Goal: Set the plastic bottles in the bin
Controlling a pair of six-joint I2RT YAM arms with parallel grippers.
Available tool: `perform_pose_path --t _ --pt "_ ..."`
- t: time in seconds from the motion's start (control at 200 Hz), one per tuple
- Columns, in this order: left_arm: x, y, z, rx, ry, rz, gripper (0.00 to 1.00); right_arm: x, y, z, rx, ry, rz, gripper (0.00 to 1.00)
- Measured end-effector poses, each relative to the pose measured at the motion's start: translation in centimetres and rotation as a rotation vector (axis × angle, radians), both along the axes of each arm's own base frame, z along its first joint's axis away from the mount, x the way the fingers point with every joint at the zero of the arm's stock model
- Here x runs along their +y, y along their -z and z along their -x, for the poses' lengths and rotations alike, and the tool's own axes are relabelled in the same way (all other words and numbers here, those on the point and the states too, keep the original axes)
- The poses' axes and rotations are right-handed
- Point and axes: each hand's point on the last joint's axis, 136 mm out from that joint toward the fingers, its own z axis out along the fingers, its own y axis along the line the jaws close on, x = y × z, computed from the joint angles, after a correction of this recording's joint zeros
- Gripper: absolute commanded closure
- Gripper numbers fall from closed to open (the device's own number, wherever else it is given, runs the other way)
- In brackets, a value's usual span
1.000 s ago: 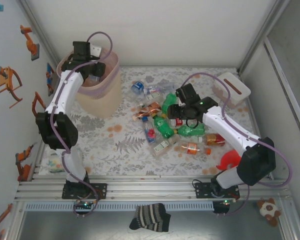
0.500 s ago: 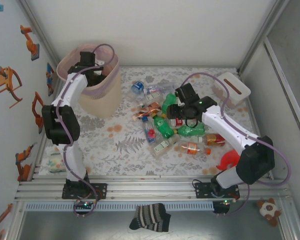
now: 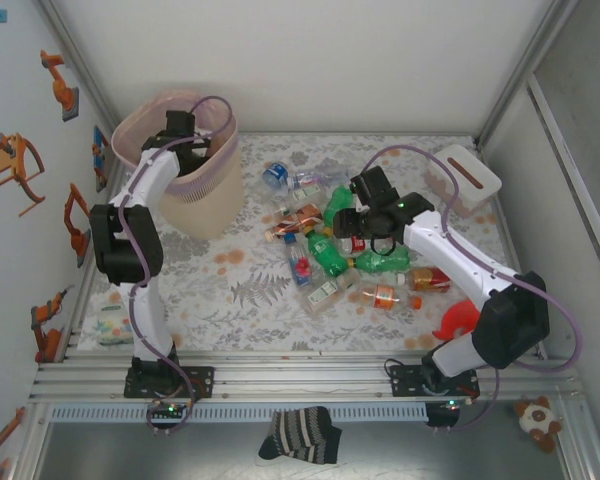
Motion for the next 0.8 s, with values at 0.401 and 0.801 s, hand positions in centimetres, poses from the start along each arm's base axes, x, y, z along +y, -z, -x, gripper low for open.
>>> perform_pose_path --t 0.401,0.801 --pt "-0.4 -5.0 0.8 -0.083 -0.004 0.052 0.26 -0.1 0.0 0.0 -0.001 0.001 0.003 0.35" --pt "-1.0 -13.6 2.5 -0.239 0.010 0.136 0.26 -0.7 -1.3 -1.2 -0.025 0.023 -0.020 0.35"
